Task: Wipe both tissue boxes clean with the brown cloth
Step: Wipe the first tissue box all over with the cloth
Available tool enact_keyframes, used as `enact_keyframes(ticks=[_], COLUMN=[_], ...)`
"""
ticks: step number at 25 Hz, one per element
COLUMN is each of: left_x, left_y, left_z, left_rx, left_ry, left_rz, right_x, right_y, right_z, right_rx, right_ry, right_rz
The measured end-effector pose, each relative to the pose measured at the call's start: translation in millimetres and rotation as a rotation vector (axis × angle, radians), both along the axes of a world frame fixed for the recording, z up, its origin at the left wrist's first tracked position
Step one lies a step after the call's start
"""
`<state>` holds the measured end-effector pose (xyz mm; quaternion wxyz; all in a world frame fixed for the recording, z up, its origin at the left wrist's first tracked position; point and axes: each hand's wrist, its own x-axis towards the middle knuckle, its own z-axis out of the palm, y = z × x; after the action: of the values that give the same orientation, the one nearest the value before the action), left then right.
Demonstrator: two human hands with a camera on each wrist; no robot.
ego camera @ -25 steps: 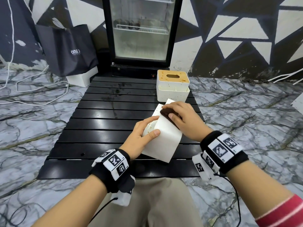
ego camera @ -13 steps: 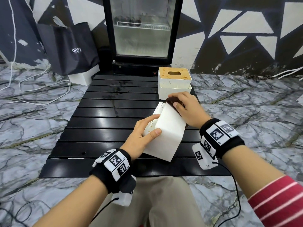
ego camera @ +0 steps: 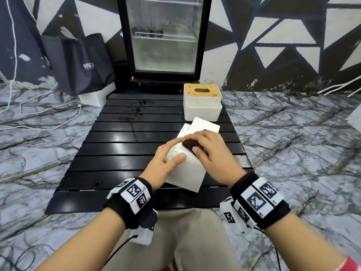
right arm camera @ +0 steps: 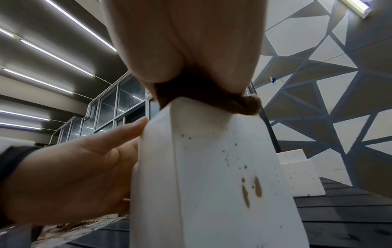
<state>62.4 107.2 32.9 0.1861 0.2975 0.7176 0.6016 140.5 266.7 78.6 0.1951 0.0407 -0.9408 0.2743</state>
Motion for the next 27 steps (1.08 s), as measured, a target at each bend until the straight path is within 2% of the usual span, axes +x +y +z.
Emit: enact_keyframes(ticks=[4, 7, 11, 14, 16, 22, 27], left_x=[0, 0, 4, 18, 24, 22, 8], left_y=[0, 0, 4, 16, 27, 36, 22], left_z=[1, 6, 17, 33, 39, 38, 45], left_rx=[0.000, -0.034, -0.115, -0.387, -0.500, -0.455, -0.296], left_ry=[0.032, 0.058, 0.121, 0.341, 0.393, 0.331, 0.269], left_rz=[-0.017, -0.037, 0.048, 0.106, 0.123, 0.158, 0.239], right_x=[7, 9, 16, 22, 23, 24, 12], right_y=[-6, -4, 10, 23, 29, 34, 26], right_z=[-2, 6, 23, 29, 29, 16, 7], right_rx=[0.010, -0.063, -0.437, -0.674, -0.752, -0.813, -0.866], right_ry=[0.031, -0.031, -0.035, 0.035, 0.066, 0.073, 0.081], right_rz=[0.015, 0.035, 0.049, -0.060, -0.114, -0.168, -0.203])
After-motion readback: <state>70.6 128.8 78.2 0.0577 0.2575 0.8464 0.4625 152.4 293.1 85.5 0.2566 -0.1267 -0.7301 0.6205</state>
